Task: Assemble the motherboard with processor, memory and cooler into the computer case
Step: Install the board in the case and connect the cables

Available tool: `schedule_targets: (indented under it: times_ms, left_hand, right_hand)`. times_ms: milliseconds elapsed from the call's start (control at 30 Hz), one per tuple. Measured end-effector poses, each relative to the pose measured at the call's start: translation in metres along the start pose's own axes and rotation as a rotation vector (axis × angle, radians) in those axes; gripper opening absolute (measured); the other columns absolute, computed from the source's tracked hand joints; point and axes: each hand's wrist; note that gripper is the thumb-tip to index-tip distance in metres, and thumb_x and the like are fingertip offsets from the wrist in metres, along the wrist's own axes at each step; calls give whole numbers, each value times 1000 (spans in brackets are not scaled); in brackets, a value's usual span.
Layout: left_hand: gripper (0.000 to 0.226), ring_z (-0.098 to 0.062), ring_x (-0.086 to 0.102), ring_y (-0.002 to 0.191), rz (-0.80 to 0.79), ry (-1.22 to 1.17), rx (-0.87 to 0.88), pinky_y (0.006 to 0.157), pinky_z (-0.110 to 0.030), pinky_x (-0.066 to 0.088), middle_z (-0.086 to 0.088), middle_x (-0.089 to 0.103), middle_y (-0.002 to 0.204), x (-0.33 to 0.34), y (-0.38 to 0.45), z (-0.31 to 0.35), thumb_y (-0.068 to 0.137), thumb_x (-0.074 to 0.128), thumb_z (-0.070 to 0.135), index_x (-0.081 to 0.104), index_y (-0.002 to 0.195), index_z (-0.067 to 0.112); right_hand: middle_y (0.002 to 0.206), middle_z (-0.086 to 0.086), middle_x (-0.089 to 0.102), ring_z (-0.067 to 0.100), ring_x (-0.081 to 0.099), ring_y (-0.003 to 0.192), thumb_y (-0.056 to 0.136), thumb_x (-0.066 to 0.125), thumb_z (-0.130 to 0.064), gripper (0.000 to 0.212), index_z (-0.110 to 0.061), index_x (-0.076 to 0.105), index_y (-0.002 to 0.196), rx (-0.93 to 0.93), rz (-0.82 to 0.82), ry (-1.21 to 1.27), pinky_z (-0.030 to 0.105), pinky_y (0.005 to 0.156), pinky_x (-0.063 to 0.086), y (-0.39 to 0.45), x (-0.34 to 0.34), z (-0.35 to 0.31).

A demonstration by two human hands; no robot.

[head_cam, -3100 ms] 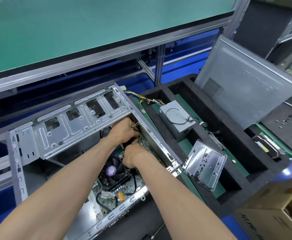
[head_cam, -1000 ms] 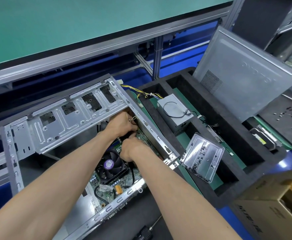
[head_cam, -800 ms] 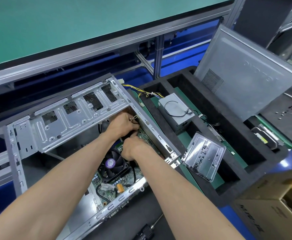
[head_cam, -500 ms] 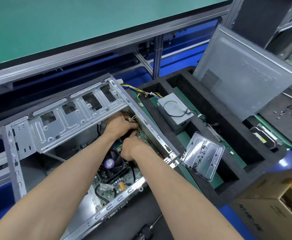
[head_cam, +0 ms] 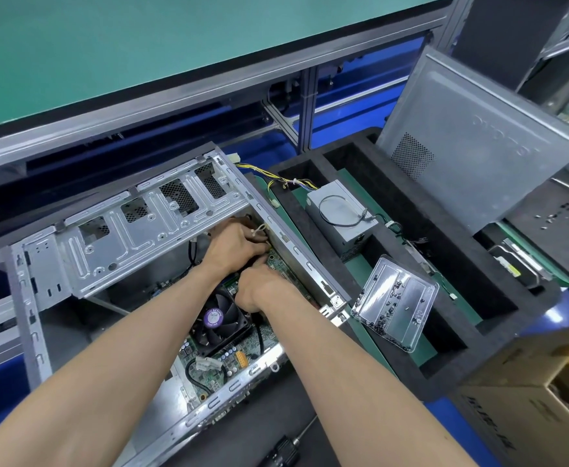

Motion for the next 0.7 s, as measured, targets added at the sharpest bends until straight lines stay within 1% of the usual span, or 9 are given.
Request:
schedule_targets:
  times_ms: [67, 133, 233, 367, 467, 533, 600, 633, 700]
  left_hand:
    - [17, -14, 67, 91, -1, 13, -10, 80, -30, 51, 8, 75, 102, -1, 1, 0, 80, 80, 29, 80, 97, 25]
    - [17, -18, 68, 89, 1, 28, -21, 79, -33, 51, 4, 76, 97, -1, 1, 0, 80, 79, 29, 79, 96, 25]
    - [14, -19, 67, 82, -1, 46, -19, 71, -31, 48, 1, 76, 90, -1, 1, 1, 78, 80, 28, 79, 92, 25]
    - [13, -18, 68, 81, -14, 57, -22, 69, -30, 49, 1, 76, 88, -1, 2, 3, 78, 80, 28, 80, 90, 24]
    - [10, -17, 65, 74, -11, 66, -23, 60, -27, 43, -2, 76, 84, 0, 2, 4, 78, 79, 27, 80, 85, 19]
    - [10, -17, 61, 65, -9, 71, -16, 56, -26, 41, -6, 75, 78, 0, 3, 5, 79, 79, 25, 79, 79, 15]
    - [11, -15, 57, 59, -18, 81, -11, 51, -24, 40, -6, 74, 74, -1, 3, 8, 79, 78, 24, 78, 77, 13]
    - [10, -15, 57, 58, -26, 88, -8, 50, -24, 39, -5, 74, 72, -2, 3, 9, 80, 78, 23, 78, 76, 13]
    - [9, -16, 59, 61, -43, 103, 3, 53, -25, 42, -3, 72, 71, -4, 4, 12, 80, 77, 22, 78, 78, 13]
  right_hand:
    - [159, 30, 21, 46, 46, 132, 97, 50, -15, 65, 10, 26, 152, 4, 8, 8, 55, 103, 49, 0, 0, 0]
    - [159, 30, 20, 46, 45, 132, 97, 51, -15, 67, 10, 23, 152, 8, 12, 15, 55, 103, 49, 0, 1, 0]
    - [154, 27, 31, 45, 48, 129, 97, 51, -17, 57, 7, 36, 147, 2, 19, 21, 54, 102, 50, 0, 1, 0]
    - [150, 25, 37, 44, 50, 127, 96, 51, -16, 48, 3, 47, 140, -3, 23, 22, 54, 101, 51, 1, 2, 0]
    - [151, 25, 35, 44, 50, 128, 96, 51, -16, 49, 3, 46, 141, -6, 22, 14, 54, 101, 50, 2, 2, 0]
    - [153, 27, 32, 45, 50, 128, 97, 51, -17, 51, 3, 43, 144, -10, 16, 0, 54, 102, 50, 3, 2, -1]
    - [153, 27, 32, 45, 50, 128, 97, 50, -17, 51, 3, 44, 143, -15, 12, -7, 53, 102, 50, 4, 2, -1]
    - [153, 27, 33, 45, 50, 128, 97, 50, -17, 50, 3, 44, 143, -16, 12, -6, 54, 102, 50, 4, 2, -1]
    - [154, 28, 31, 46, 49, 129, 97, 50, -17, 52, 3, 42, 144, -16, 12, -8, 54, 102, 50, 3, 2, 0]
Point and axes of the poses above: each hand's wrist, its own y-axis towards the middle knuckle, its own x-axis out of the palm, z = x × y
